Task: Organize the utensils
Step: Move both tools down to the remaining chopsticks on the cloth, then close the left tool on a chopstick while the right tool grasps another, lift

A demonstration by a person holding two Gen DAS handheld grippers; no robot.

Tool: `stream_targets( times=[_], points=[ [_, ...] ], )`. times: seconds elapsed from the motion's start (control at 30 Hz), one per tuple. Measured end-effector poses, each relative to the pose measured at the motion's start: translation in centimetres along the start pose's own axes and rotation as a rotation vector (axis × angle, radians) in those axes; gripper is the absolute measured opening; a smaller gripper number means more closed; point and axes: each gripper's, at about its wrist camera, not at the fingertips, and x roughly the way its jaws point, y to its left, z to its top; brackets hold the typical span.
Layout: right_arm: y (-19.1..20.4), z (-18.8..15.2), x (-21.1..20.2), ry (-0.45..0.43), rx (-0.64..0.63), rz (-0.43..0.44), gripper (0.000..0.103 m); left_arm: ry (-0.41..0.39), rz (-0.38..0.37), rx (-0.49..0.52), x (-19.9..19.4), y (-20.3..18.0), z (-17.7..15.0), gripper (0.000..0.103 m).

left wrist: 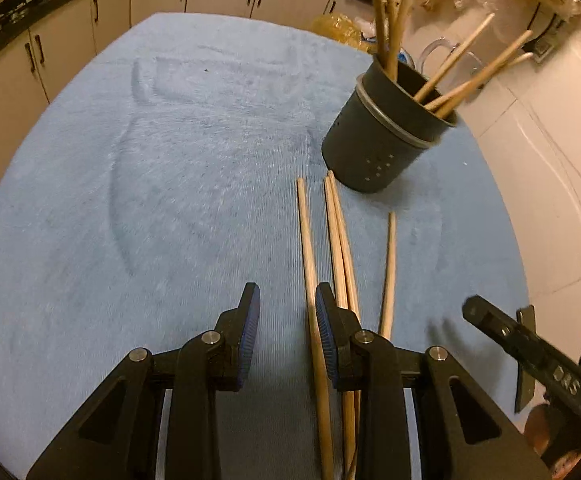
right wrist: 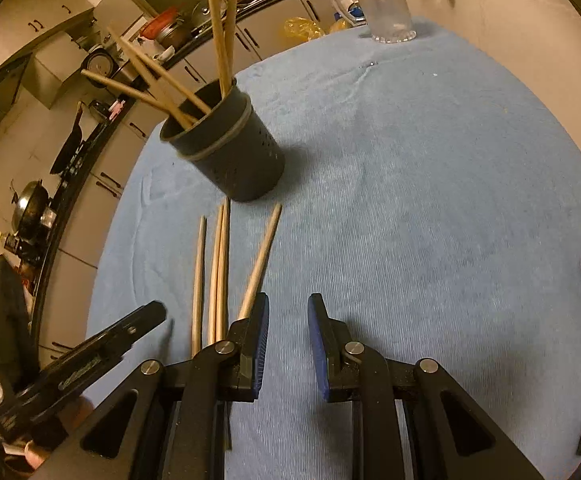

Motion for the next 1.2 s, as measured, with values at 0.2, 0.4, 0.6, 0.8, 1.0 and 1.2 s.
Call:
stream_targets(
  times=[0.2,0.4,0.6,0.8,1.0,1.2],
  points=[
    [0.0,0.9,0.7,0.015,0.011,0.001,0.022,0.039,0.014,0.041,2.6,-1.4,1.7,0.025],
    [1.1,1.9,1.6,0.032,-0.013,-0.016,0.022,0.039,0.057,0.046,2.8,-1.0,1.4,0.007],
    [2.3,2.8,4.3,0.1,-0.006,-0.036,0.022,0.037,0.079,-0.001,1.5,1.7,0.9,0.008],
    [3.5,3.2,6.5,0.144,-0.007,-0.06,0.022,0.033,0.062,-0.014,0.7,3.1,-0.1,0.007],
    [4.8,3.2,7.9,0.163,-0.051,-0.125,0.022,0.022,0.079,0.0,0.8,2.4,-0.3,0.007],
    [5.4,3.0,8.1,0.155,-0.095,-0.147,0.008,0.006,0.082,0.016,0.0,1.9,-1.1,0.007]
  ],
)
